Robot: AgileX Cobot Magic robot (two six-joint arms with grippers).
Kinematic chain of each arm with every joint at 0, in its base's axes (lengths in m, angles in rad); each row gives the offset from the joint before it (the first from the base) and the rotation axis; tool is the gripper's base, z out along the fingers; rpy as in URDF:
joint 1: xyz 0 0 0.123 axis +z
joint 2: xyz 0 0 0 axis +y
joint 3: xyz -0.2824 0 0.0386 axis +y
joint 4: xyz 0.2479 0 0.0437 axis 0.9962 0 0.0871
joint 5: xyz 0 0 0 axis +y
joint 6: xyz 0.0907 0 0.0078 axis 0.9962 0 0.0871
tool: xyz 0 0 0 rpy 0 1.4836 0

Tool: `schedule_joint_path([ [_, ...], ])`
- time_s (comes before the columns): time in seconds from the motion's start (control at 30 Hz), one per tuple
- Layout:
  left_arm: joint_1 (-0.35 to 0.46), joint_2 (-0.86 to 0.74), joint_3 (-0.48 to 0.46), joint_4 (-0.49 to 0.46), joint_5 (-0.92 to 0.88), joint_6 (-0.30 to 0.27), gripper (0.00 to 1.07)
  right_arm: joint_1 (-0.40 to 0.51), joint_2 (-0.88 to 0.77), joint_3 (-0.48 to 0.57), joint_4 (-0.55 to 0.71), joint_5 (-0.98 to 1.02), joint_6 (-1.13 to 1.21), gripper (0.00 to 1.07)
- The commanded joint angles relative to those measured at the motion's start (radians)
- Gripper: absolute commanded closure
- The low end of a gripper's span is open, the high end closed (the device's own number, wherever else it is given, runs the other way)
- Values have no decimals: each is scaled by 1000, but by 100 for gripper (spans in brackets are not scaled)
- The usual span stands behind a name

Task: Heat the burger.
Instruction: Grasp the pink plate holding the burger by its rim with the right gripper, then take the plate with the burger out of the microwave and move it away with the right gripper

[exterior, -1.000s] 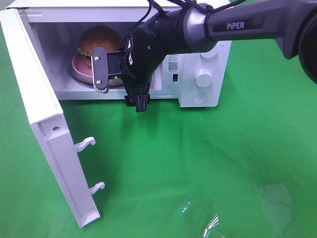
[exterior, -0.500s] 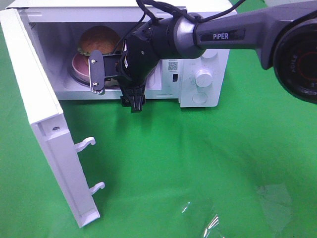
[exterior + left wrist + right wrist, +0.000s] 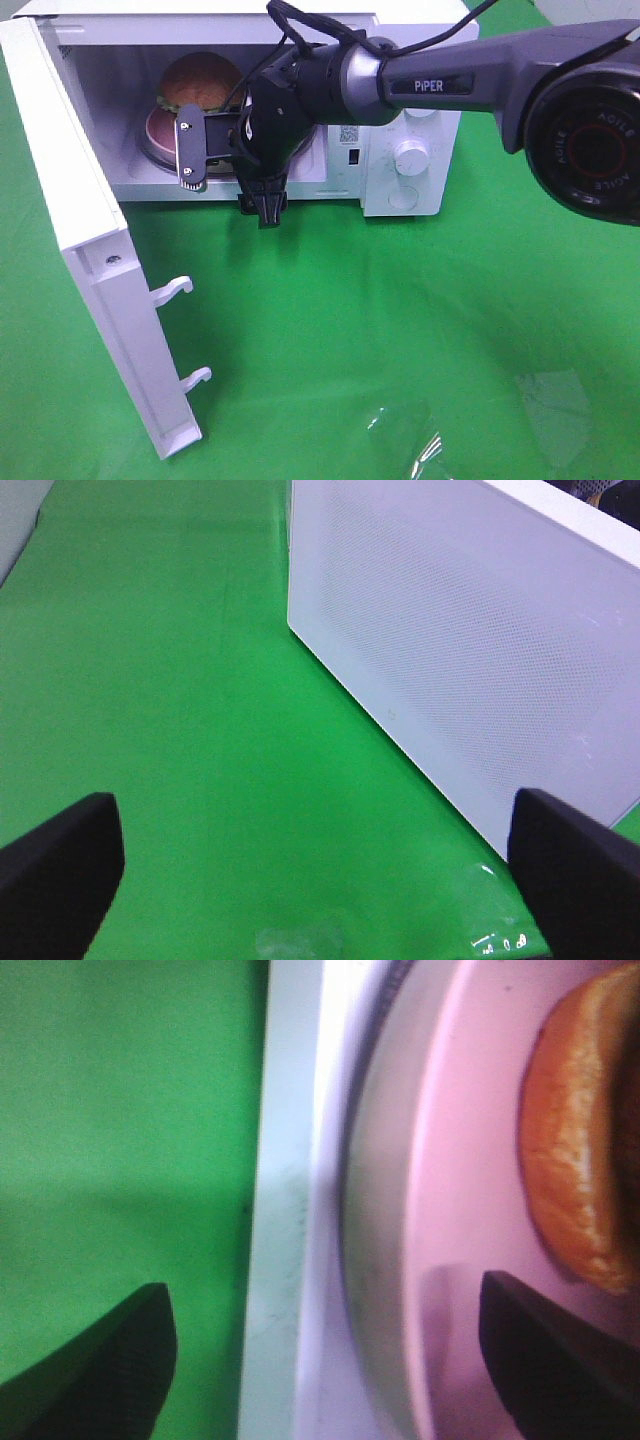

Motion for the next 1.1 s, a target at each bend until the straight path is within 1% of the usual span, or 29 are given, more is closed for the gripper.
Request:
schedule_joint_path([
  [0.03,5,-16,3,-8,-8,2,10,2,9,-6,18,-9,6,27],
  [0.1,5,-16,3,-8,-8,2,10,2,13,-7,20,-11,6,31],
  [0.13,5,-16,3,-8,-8,2,10,2,13,-7,20,-11,6,31],
  [0.17,5,-16,3,-8,-8,2,10,2,13,-7,20,-12,6,37],
  [0.2,5,-16,3,-8,-8,2,10,2,13,-7,20,-12,6,37],
  [0.23,5,-16,3,-8,-8,2,10,2,13,-7,20,-11,6,45],
  [0.27,5,-16,3,-8,-8,2,10,2,13,-7,20,-11,10,56],
  [0.3,5,-16,3,-8,-8,2,10,2,13,-7,20,-11,10,56],
  [0.33,5,-16,3,-8,-8,2,10,2,13,-7,20,-11,10,65],
  [0.37,5,-16,3,-8,-8,2,10,2,13,-7,20,-11,10,65],
  [0.43,5,-16,3,-8,-8,2,10,2,13,-7,21,-10,16,94],
  [0.47,5,-16,3,-8,-8,2,10,2,13,-7,21,-10,16,94],
  [0.5,5,-16,3,-8,-8,2,10,2,13,-7,21,-8,16,101],
  [0.53,5,-16,3,-8,-8,2,10,2,13,-7,21,-8,16,101],
  [0.57,5,-16,3,-8,-8,2,10,2,13,-7,21,-2,16,107],
  [1.0,5,-16,3,-8,-8,2,10,15,-3,-7,22,83,-6,107],
  [1.1,5,-16,3,-8,-8,2,10,23,-19,-7,21,114,-42,107],
])
